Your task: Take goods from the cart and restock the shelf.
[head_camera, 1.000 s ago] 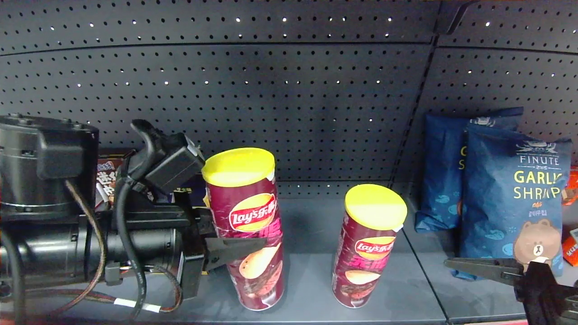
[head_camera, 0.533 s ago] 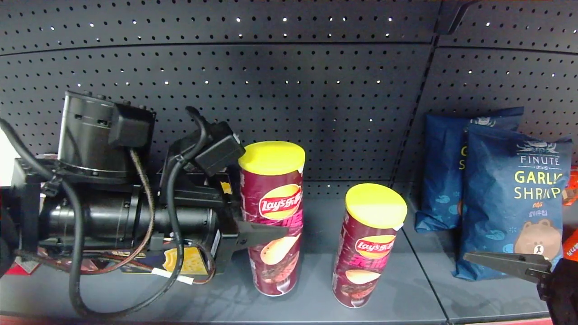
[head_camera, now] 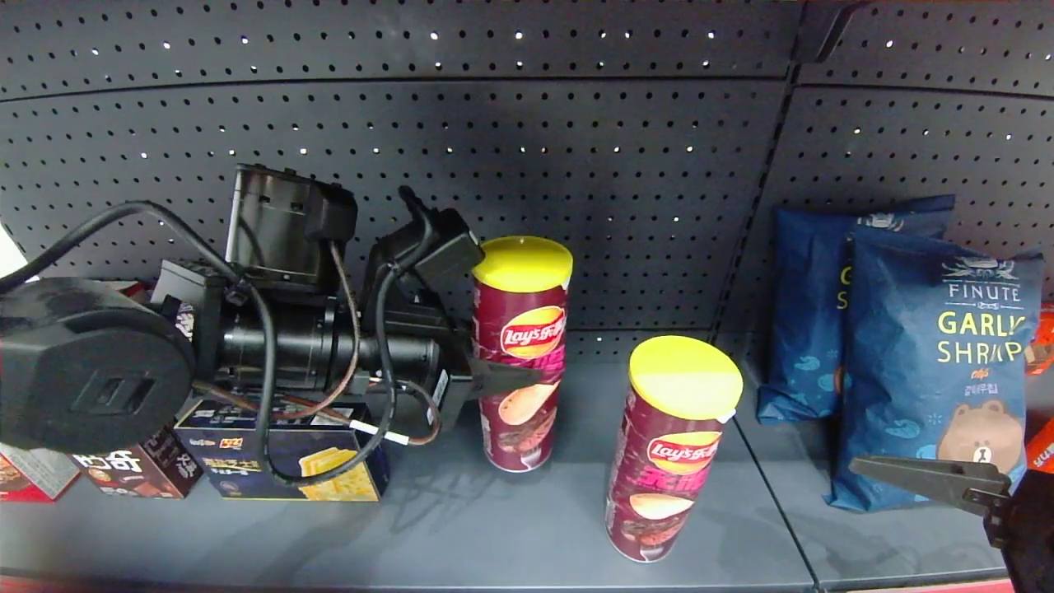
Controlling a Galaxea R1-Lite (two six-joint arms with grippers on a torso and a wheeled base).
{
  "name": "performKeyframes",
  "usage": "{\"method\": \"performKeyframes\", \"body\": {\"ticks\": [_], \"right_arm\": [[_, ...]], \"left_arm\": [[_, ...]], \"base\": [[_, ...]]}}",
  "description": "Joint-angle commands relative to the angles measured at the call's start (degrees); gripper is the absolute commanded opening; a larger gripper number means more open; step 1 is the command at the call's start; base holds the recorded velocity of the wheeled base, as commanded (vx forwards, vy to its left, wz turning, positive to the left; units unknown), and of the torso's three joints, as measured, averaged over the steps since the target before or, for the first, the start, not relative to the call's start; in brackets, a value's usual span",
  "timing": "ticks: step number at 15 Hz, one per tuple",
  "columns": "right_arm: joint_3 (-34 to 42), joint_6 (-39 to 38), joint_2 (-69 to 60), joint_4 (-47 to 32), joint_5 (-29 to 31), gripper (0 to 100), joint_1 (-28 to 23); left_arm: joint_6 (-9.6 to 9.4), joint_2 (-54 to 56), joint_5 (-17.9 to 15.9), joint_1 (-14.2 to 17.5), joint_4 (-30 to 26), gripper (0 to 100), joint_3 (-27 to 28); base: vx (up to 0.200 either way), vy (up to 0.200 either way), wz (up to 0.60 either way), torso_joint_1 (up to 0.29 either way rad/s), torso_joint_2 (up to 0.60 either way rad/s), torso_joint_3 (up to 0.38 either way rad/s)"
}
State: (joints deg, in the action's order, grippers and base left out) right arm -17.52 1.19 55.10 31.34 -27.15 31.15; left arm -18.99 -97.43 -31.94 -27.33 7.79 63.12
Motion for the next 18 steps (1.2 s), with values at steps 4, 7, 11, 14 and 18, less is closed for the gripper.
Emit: {"method": "performKeyframes", "body": {"ticks": [4,7,11,14,18], "right_arm": [[0.1,-1.1,0.4,0.2,-0.1,100,-0.1],[0.0,-1.6,0.4,1.1,-0.2,100,-2.8],[0.1,-1.6,0.5,1.2,-0.3,100,-3.5],[0.5,-1.6,0.5,1.1,-0.4,100,-3.5],[1.2,-1.6,0.2,1.1,-0.6,100,-3.5]], "left_arm": [[-0.34,-6.7,0.1,1.6,-2.2,0,8.7],[-0.43,-10.9,3.3,1.7,-1.9,0,12.8],[-0.26,-16.0,2.8,1.6,0.3,0,15.8],[-0.17,-18.1,-0.2,1.2,1.7,0,16.9],[4.58,-22.4,-1.4,-0.2,2.0,0,22.1]], "base": [[0.000,0.000,0.00,0.000,0.00,0.000],[0.000,0.000,0.00,0.000,0.00,0.000],[0.000,0.000,0.00,0.000,0.00,0.000],[0.000,0.000,0.00,0.000,0.00,0.000],[0.000,0.000,0.00,0.000,0.00,0.000]]}}
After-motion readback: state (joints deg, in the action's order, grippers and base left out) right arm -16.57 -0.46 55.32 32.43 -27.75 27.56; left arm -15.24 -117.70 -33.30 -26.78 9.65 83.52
